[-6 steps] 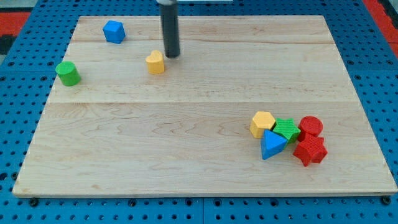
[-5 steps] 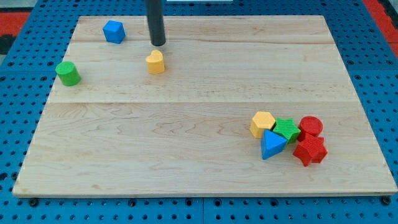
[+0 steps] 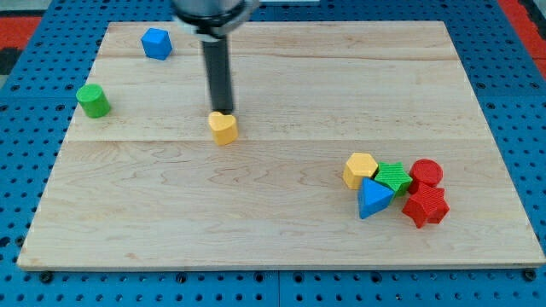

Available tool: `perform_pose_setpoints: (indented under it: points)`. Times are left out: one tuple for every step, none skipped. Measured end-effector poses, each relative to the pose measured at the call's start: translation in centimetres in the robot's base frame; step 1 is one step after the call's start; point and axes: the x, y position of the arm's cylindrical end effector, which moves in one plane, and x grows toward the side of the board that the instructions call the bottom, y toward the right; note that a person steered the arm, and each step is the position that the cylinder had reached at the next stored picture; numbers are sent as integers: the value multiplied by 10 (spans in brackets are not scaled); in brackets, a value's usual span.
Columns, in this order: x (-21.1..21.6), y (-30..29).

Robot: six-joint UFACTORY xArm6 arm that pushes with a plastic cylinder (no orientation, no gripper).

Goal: Slide the yellow heart to the parallel left of the yellow hexagon

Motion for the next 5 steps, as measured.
perform_pose_setpoints:
  points:
    - [52,54]
    - [106,114]
    - [48,40]
    - [24,-37]
    - [50,-13]
